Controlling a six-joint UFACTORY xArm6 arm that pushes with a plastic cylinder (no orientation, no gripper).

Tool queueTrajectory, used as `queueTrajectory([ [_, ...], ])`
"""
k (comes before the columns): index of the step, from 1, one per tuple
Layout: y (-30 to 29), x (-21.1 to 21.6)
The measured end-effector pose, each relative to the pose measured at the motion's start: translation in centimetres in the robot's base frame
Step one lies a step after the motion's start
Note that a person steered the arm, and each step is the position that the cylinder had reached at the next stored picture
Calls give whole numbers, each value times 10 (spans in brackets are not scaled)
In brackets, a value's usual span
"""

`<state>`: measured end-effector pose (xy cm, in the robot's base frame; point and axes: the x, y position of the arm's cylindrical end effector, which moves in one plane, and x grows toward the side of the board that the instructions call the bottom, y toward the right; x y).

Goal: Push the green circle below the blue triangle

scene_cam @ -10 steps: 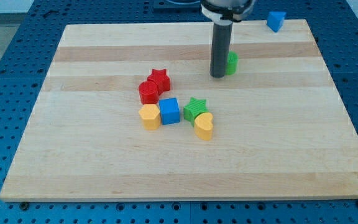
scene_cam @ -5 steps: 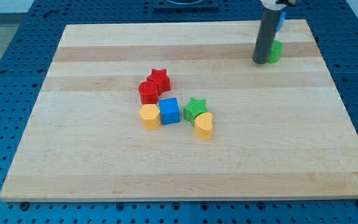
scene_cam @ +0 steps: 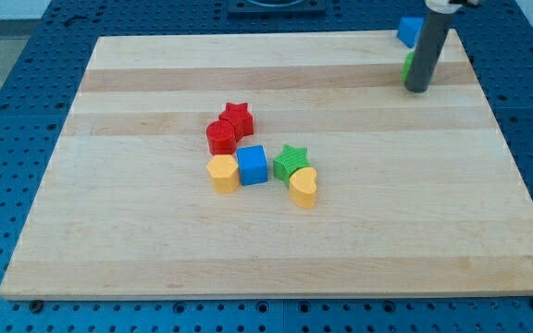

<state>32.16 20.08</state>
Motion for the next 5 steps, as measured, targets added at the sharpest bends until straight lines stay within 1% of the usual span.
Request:
queueTrajectory([
  [5,4,-47],
])
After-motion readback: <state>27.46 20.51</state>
